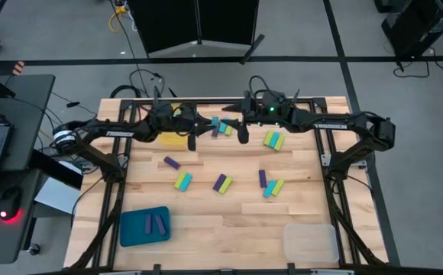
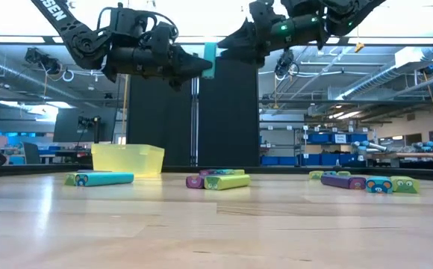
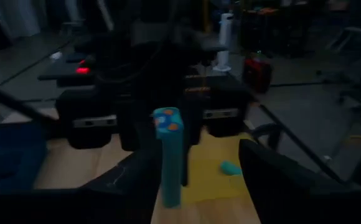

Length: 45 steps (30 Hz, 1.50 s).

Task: Sort blocks
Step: Put the blue block into the yellow bin

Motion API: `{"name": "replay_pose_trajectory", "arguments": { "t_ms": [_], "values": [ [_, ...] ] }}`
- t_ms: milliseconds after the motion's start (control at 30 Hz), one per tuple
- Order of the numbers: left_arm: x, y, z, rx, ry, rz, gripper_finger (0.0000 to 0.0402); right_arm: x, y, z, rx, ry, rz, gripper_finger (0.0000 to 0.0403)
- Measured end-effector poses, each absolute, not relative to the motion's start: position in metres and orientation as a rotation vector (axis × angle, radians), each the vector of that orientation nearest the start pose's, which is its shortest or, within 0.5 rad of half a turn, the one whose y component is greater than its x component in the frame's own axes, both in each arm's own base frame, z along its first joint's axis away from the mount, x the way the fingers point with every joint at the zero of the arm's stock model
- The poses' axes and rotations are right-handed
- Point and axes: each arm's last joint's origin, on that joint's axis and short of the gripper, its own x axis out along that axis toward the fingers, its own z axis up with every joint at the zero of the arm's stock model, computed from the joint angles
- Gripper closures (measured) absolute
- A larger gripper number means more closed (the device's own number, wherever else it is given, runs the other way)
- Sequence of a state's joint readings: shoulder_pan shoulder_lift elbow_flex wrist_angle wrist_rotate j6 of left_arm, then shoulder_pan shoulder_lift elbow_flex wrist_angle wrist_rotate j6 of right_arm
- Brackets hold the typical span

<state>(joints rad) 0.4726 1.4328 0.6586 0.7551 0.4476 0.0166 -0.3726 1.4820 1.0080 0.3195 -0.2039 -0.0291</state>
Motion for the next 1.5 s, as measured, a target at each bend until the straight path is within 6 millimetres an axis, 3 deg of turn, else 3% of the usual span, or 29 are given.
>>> {"name": "replay_pose_trajectory", "arguments": {
  "t_ms": [233,500,633,767,1067,1500],
  "values": [
    [0.241,0.125,0.241,0.051,0.224,0.185,0.0340,0.292,-0.121,0.303,-0.014,0.268,-0.329,0.0206],
    [0.191,0.117,0.240,0.031,0.596,0.440,0.0340,0.284,-0.119,0.283,0.008,0.493,-0.385,0.0287],
    [0.177,0.123,0.232,-0.001,0.733,0.559,0.0340,0.282,-0.116,0.279,0.010,0.546,-0.370,0.0342],
    [0.176,0.134,0.217,-0.073,0.814,0.643,0.0340,0.284,-0.112,0.279,-0.024,0.551,-0.349,0.0392],
    [0.180,0.149,0.189,-0.118,0.966,0.707,0.0340,0.284,-0.107,0.275,-0.022,0.593,-0.319,0.0386],
    [0.182,0.152,0.174,-0.105,1.065,0.679,0.0340,0.284,-0.105,0.275,-0.035,0.601,-0.309,0.0390]
  ]
}}
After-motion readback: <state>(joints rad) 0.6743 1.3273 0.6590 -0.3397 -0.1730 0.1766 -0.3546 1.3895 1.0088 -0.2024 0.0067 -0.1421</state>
